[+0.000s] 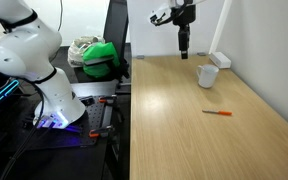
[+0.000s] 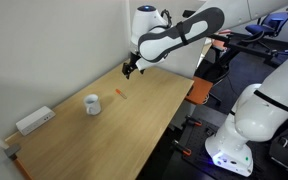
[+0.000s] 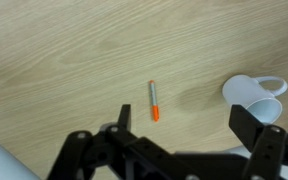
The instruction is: Put the marker in the white cup
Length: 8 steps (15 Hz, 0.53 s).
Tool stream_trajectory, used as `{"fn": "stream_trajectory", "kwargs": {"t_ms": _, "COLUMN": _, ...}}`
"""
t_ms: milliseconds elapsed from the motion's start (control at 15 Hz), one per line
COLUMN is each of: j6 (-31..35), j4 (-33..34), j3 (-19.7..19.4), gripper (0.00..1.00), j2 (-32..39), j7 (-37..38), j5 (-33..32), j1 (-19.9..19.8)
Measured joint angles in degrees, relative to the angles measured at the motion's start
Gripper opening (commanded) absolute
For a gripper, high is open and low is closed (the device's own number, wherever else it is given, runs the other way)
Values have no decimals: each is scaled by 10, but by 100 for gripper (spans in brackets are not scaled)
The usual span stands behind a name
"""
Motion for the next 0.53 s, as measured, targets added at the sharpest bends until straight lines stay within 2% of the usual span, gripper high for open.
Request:
{"fn": "stream_trajectory", "kwargs": {"t_ms": 267, "j6": 23, "j4": 29, "j3": -16, "gripper": 100, "j2": 53, "j7": -8, "j5": 0, "j1": 0}}
{"fn": "stream_trajectory", "kwargs": {"t_ms": 533, "j6": 34, "j4": 75, "j3": -36, "gripper": 100, "j2": 118, "j7": -49, "j5": 0, "j1": 1}}
